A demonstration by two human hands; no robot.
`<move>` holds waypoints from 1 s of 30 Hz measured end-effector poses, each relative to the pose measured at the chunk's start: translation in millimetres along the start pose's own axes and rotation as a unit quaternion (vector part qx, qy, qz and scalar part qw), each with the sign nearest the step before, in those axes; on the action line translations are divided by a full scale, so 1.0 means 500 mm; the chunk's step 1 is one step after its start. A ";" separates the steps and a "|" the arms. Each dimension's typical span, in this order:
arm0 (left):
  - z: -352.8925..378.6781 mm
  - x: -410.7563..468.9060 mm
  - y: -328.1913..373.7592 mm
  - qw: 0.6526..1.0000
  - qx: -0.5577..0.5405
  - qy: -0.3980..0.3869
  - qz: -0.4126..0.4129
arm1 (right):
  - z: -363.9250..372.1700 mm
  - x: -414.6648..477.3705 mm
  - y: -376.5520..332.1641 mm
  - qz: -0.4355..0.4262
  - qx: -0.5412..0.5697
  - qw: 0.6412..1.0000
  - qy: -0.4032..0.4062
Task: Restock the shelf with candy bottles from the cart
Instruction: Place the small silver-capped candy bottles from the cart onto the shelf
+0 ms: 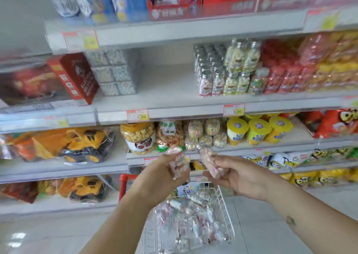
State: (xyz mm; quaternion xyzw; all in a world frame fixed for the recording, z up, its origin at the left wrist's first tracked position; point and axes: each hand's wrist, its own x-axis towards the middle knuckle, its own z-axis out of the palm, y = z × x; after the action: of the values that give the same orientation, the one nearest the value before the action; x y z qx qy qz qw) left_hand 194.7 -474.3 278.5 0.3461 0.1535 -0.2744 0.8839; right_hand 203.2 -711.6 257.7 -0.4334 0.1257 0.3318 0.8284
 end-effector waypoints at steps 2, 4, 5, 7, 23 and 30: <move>0.006 0.003 0.022 1.000 -0.007 0.003 0.025 | 0.027 0.010 -0.018 -0.022 -0.011 0.999 -0.020; 0.009 0.012 0.050 0.999 -0.005 0.010 0.043 | 0.059 0.028 -0.039 -0.058 -0.051 0.997 -0.018; 0.009 0.018 0.069 0.999 0.000 0.016 0.045 | 0.074 0.040 -0.053 -0.079 -0.070 0.994 -0.007; 0.009 0.025 0.114 0.999 0.030 0.013 0.042 | 0.111 0.065 -0.085 -0.121 -0.108 0.986 0.036; 0.003 0.112 0.357 0.928 0.344 0.097 0.109 | 0.239 0.358 -0.285 -0.309 -0.549 0.708 0.319; -0.006 0.137 0.403 0.850 0.474 0.123 0.195 | 0.237 0.399 -0.307 -0.244 -0.611 0.669 0.345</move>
State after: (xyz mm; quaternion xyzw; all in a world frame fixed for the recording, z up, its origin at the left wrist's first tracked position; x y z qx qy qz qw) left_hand 368.5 -375.4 351.0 0.7768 0.0412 -0.0909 0.6218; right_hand 444.1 -590.9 326.3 -0.9414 0.0610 -0.0525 0.3274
